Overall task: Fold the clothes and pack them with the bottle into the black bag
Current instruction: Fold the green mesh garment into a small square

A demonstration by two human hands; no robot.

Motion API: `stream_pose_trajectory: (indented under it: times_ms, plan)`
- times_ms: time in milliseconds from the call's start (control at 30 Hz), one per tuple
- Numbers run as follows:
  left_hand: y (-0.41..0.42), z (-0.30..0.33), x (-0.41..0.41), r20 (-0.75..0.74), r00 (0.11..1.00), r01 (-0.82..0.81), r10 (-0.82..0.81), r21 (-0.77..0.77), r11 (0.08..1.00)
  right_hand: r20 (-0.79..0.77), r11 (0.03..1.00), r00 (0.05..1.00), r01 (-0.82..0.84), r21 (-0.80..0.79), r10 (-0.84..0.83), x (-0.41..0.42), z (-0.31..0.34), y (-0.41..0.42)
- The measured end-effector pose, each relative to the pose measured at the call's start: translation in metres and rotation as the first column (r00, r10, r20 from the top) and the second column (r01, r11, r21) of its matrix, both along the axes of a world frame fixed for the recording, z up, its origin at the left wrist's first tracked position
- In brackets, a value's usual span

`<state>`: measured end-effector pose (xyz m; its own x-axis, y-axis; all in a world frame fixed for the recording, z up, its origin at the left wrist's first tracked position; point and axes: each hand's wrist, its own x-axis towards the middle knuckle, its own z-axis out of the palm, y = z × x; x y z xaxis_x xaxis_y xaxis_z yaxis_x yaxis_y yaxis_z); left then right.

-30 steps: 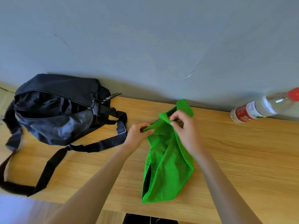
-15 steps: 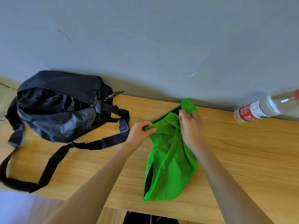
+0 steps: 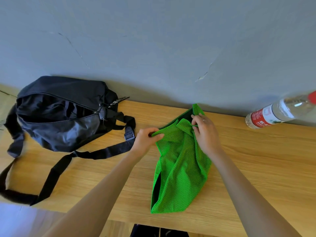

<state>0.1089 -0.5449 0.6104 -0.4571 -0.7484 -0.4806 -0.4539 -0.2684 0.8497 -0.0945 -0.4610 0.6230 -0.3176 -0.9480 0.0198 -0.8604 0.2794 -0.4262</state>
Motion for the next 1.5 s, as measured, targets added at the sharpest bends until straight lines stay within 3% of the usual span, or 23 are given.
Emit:
stream_pose_trajectory:
  times_ms: [500,667,833,1067,1333,1400,1500]
  plan:
    - [0.001,0.006,-0.001,-0.023,1.000,0.013,-0.014,-0.007,1.000,0.016,0.989,0.993,-0.119,0.092,0.118,-0.001,-0.009,-0.017]
    - [0.001,0.004,0.001,-0.012,1.000,0.016,-0.016,-0.007,1.000,0.069,0.997,0.995,-0.077,-0.011,0.077,0.000,-0.008,-0.014]
    - [0.000,0.006,0.001,-0.009,1.000,0.004,-0.004,0.003,1.000,0.214,0.990,0.975,0.080,-0.120,-0.053,-0.006,0.002,-0.007]
    - [-0.005,0.018,0.004,-0.011,1.000,-0.030,0.029,-0.066,0.997,0.500,0.896,0.834,0.384,-0.224,-0.232,-0.022,0.017,0.012]
    - [-0.013,0.050,0.006,0.018,0.997,-0.069,0.076,-0.254,0.965,0.805,0.672,0.507,0.715,-0.192,-0.309,-0.044,0.047,0.037]
    - [-0.013,0.063,0.004,0.003,0.995,-0.094,0.100,-0.296,0.951,0.828,0.660,0.484,0.725,-0.198,-0.283,-0.047,0.059,0.044]
    - [-0.015,0.085,0.001,-0.034,0.996,-0.091,0.085,-0.346,0.934,0.816,0.704,0.525,0.674,-0.224,-0.243,-0.053,0.078,0.055]
